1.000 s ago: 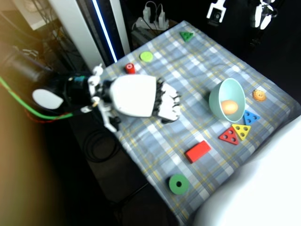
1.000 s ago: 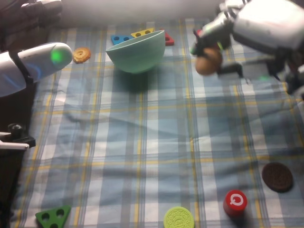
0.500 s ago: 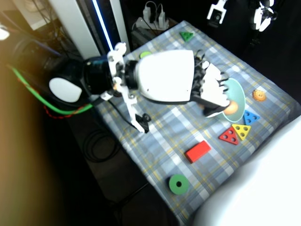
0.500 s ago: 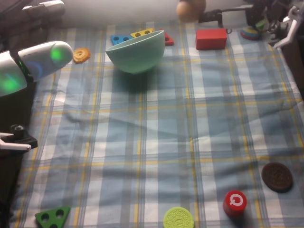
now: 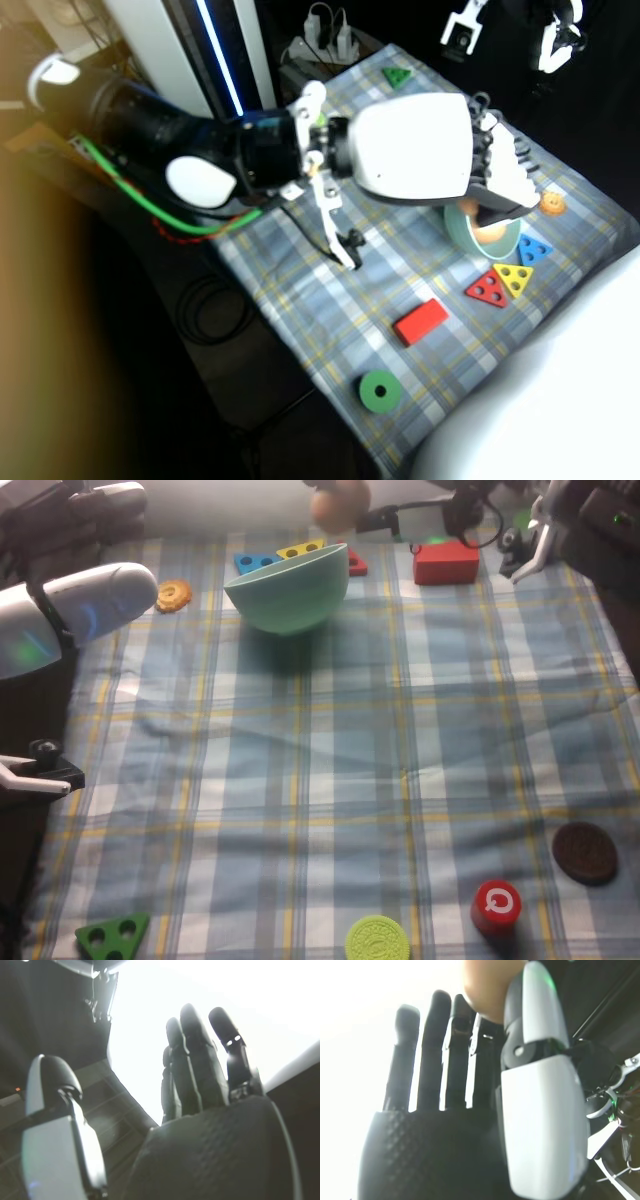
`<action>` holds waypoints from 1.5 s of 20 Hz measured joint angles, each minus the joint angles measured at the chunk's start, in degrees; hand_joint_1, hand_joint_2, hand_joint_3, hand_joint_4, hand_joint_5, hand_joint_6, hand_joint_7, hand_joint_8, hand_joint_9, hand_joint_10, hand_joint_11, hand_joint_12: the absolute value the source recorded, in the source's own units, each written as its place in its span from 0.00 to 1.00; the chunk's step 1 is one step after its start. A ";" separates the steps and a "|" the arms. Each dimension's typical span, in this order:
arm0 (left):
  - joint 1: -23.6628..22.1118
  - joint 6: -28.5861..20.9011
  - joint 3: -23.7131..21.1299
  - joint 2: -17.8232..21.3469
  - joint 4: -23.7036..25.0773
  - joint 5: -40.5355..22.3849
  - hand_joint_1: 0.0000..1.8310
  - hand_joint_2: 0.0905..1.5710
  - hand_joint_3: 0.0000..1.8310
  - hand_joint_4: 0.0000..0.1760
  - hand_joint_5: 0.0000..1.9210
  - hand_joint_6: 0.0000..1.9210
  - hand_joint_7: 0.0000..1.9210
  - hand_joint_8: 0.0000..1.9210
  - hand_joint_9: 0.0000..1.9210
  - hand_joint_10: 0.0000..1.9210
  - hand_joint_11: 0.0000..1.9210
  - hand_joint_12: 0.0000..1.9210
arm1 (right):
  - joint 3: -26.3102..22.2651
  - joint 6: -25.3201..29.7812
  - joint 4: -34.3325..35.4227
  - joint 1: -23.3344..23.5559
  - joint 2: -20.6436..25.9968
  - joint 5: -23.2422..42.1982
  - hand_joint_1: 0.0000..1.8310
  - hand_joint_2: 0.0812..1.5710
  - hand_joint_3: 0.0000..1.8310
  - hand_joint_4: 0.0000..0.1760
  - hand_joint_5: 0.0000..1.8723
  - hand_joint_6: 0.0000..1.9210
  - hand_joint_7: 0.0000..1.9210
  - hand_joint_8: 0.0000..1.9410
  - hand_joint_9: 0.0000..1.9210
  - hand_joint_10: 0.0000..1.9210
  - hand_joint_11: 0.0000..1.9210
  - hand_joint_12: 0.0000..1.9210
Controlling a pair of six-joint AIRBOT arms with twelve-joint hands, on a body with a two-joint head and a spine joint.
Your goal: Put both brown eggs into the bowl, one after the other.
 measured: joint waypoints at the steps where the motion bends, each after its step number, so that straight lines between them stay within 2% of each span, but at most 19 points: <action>1: 0.00 -0.07 0.11 -0.02 0.09 0.35 0.45 0.52 0.00 0.27 0.20 0.00 0.30 0.00 0.30 0.00 0.06 0.51 | 0.42 -0.02 0.37 0.22 -0.28 -0.26 0.68 0.66 0.00 0.21 0.60 0.41 0.56 0.40 0.51 0.33 0.34 0.73; 2: 0.00 -0.15 0.11 -0.02 0.26 0.39 0.46 0.52 0.00 0.27 0.20 0.00 0.30 0.00 0.30 0.00 0.06 0.51 | 0.59 -0.07 0.33 0.24 -0.42 -0.39 0.67 0.67 0.00 0.09 0.58 0.45 0.55 0.41 0.50 0.30 0.33 0.69; 4: -0.28 -0.17 0.11 -0.02 0.26 0.57 0.46 0.52 0.00 0.31 0.20 0.00 0.30 0.00 0.30 0.00 0.07 0.50 | 0.68 -0.09 0.28 0.42 -0.70 -0.79 0.67 0.67 0.00 0.28 0.57 0.45 0.56 0.43 0.52 0.30 0.34 0.68; 5: -0.42 -0.20 0.20 -0.11 0.39 0.48 0.46 0.52 0.00 0.28 0.20 0.00 0.30 0.00 0.30 0.00 0.07 0.49 | 0.68 -0.09 0.17 0.42 -0.79 -0.83 0.67 0.67 0.00 0.29 0.57 0.44 0.56 0.43 0.52 0.30 0.35 0.68; 7: -0.42 -0.46 0.28 -0.44 0.35 0.63 0.45 0.52 0.00 0.36 0.20 0.00 0.30 0.00 0.30 0.00 0.07 0.46 | 0.70 -0.09 0.13 0.81 -0.96 -0.81 0.67 0.67 0.00 0.26 0.58 0.41 0.55 0.46 0.51 0.37 0.35 0.73; 9: -0.44 -0.61 0.39 -0.66 0.33 0.63 0.46 0.52 0.00 0.36 0.20 0.00 0.30 0.00 0.30 0.00 0.08 0.44 | 0.70 -0.09 0.17 0.83 -0.96 -0.72 0.67 0.67 0.00 0.24 0.58 0.41 0.54 0.47 0.49 0.42 0.36 0.76; 11: -0.52 -0.61 0.42 -0.66 0.44 0.66 0.45 0.52 0.00 0.30 0.21 0.00 0.30 0.00 0.30 0.00 0.07 0.43 | 1.03 -0.09 0.17 0.83 -1.33 -0.79 0.67 0.67 0.00 0.24 0.57 0.42 0.55 0.46 0.49 0.43 0.37 0.76; 12: -0.52 -0.61 0.42 -0.68 0.44 0.74 0.46 0.52 0.00 0.25 0.21 0.00 0.30 0.00 0.30 0.00 0.07 0.42 | 1.18 -0.11 0.28 0.85 -1.62 -0.81 0.67 0.66 0.00 0.12 0.56 0.42 0.58 0.44 0.52 0.43 0.40 0.76; 14: -0.52 -0.68 0.46 -0.72 0.50 0.85 0.45 0.52 0.00 0.28 0.21 0.00 0.30 0.00 0.30 0.00 0.07 0.42 | 1.25 -0.11 -0.09 0.94 -2.32 -0.83 0.67 0.66 0.00 0.20 0.58 0.40 0.57 0.43 0.51 0.41 0.38 0.75; 17: -0.76 -1.07 0.59 -0.85 0.46 1.01 0.45 0.52 0.00 0.18 0.21 0.00 0.30 0.00 0.30 0.00 0.07 0.42 | 1.11 -0.09 -0.61 0.94 -2.84 -1.05 0.67 0.66 0.00 0.22 0.57 0.43 0.59 0.40 0.53 0.34 0.37 0.72; 18: -0.76 -1.25 0.59 -0.96 0.48 1.03 0.45 0.52 0.00 0.19 0.21 0.00 0.30 0.00 0.30 0.00 0.08 0.42 | 1.11 -0.09 -0.59 0.94 -2.84 -1.05 0.68 0.66 0.00 0.22 0.57 0.43 0.59 0.39 0.53 0.32 0.35 0.71; 19: -0.76 -1.27 0.57 -1.07 0.48 1.09 0.45 0.52 0.00 0.16 0.21 0.00 0.30 0.00 0.30 0.00 0.08 0.42 | 1.11 -0.09 -0.50 0.94 -2.84 -1.16 0.68 0.66 0.00 0.17 0.57 0.42 0.59 0.40 0.54 0.32 0.36 0.70; 20: -0.76 -1.31 0.57 -1.07 0.72 1.18 0.45 0.51 0.00 0.17 0.21 0.00 0.30 0.00 0.30 0.00 0.08 0.42 | 1.11 -0.09 -0.50 0.94 -2.82 -1.33 0.68 0.65 0.00 0.00 0.58 0.37 0.61 0.40 0.57 0.37 0.40 0.73; 22: -0.76 -1.68 0.57 -1.07 0.72 1.16 0.46 0.51 0.00 0.10 0.22 0.00 0.30 0.00 0.30 0.00 0.08 0.42 | 0.96 -0.11 -0.44 0.87 -2.69 -1.79 0.69 0.65 0.00 0.00 0.58 0.37 0.62 0.39 0.56 0.41 0.41 0.73; 25: -0.76 -1.92 0.57 -1.07 0.70 1.01 0.46 0.52 0.00 0.07 0.22 0.00 0.30 0.00 0.30 0.00 0.08 0.42 | 0.09 -0.11 -0.48 0.28 -2.67 -1.88 0.69 0.65 0.00 0.00 0.56 0.42 0.64 0.33 0.58 0.37 0.44 0.68; 26: -0.76 -1.97 0.57 -1.07 0.72 1.01 0.46 0.52 0.00 0.05 0.22 0.00 0.31 0.00 0.30 0.00 0.08 0.42 | 0.09 -0.11 -0.50 0.17 -2.75 -1.95 0.68 0.66 0.00 0.03 0.60 0.36 0.57 0.46 0.52 0.45 0.40 0.76; 28: -0.76 -2.14 0.59 -1.07 0.52 0.96 0.46 0.52 0.00 0.14 0.22 0.00 0.31 0.00 0.31 0.00 0.09 0.40 | 0.09 -0.11 -0.37 0.04 -2.82 -2.51 0.69 0.66 0.00 0.00 0.63 0.24 0.57 0.52 0.48 0.55 0.38 0.83; 29: -0.76 -2.16 0.57 -1.07 0.48 0.96 0.46 0.52 0.00 0.12 0.22 0.00 0.31 0.00 0.31 0.00 0.09 0.40 | 0.09 -0.11 -0.26 -0.11 -2.71 -2.32 0.70 0.65 0.00 0.00 0.62 0.24 0.59 0.49 0.52 0.56 0.43 0.82; 30: -0.76 -2.29 0.57 -1.07 0.50 0.90 0.45 0.52 0.00 0.15 0.22 0.00 0.31 0.00 0.31 0.00 0.10 0.41 | 0.07 -0.11 -0.09 -0.33 -2.60 -2.01 0.70 0.64 0.00 0.00 0.61 0.28 0.61 0.44 0.57 0.51 0.47 0.77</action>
